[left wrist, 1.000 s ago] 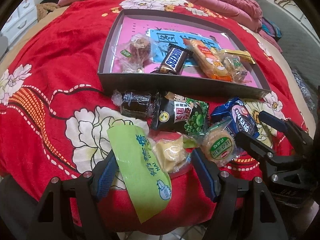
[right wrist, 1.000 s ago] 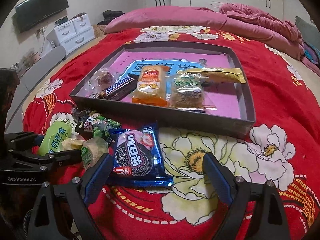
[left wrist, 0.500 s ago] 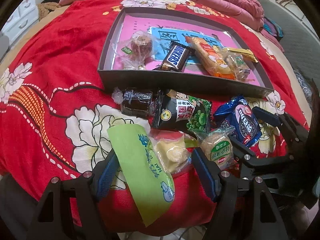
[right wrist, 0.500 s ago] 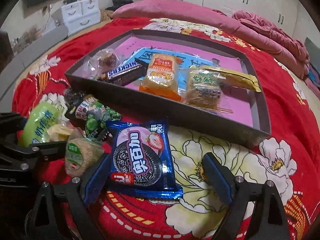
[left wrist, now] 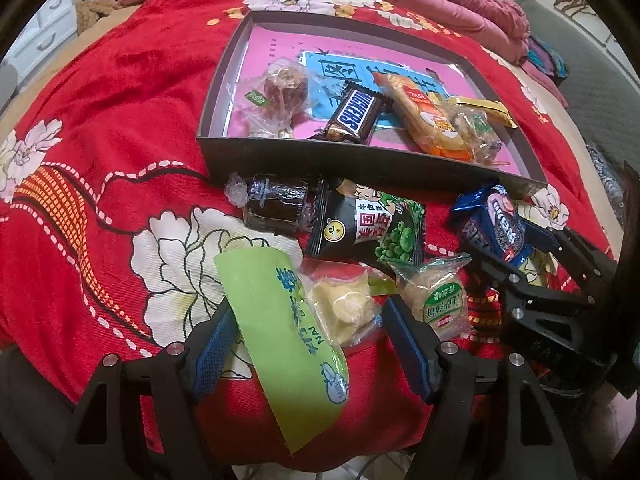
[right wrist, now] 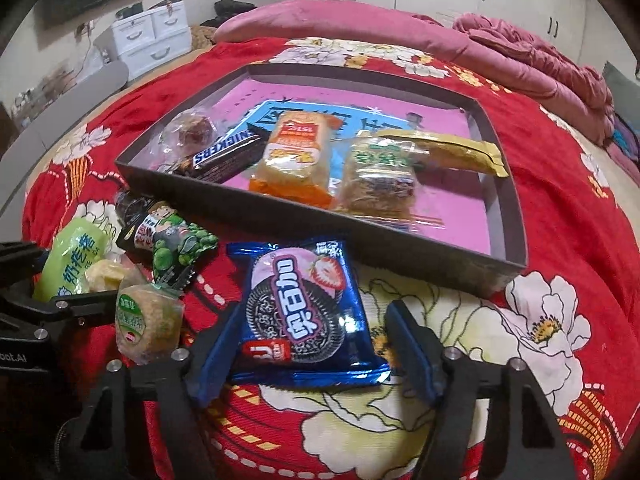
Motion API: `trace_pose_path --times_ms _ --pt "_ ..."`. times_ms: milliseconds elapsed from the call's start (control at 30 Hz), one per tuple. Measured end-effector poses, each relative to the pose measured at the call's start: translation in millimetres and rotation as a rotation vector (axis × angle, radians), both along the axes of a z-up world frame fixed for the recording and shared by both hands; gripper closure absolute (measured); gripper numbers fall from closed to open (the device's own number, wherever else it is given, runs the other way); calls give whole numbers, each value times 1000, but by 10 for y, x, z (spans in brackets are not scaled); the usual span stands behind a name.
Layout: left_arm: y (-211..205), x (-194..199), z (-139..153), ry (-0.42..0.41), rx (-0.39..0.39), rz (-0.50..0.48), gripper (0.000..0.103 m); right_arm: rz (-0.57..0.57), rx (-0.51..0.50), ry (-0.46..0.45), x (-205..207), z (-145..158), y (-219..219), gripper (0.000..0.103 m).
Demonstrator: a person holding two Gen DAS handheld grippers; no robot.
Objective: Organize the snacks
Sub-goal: 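Close the right tool on the blue cookie pack while the left closes on the green-wrapped bar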
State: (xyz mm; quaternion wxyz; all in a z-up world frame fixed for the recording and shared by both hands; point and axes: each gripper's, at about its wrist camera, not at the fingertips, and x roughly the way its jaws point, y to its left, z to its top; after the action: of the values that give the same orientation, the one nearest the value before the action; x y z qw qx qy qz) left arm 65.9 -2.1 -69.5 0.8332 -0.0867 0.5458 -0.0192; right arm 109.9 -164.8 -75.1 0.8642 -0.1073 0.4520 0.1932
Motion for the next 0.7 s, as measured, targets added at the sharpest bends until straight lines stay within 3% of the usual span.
trace_pose_path --times_ms 233,400,467,700 --pt "-18 -5 -10 22 2 -8 40 0 -14 -7 8 6 9 36" --pt "-44 -31 5 21 -6 -25 63 3 -20 -8 11 -3 25 36" --pt "-63 -46 23 19 -1 -37 68 12 -25 -6 17 -14 33 36" --pt "-14 -69 86 -3 -35 -34 71 5 -15 -12 10 8 14 39"
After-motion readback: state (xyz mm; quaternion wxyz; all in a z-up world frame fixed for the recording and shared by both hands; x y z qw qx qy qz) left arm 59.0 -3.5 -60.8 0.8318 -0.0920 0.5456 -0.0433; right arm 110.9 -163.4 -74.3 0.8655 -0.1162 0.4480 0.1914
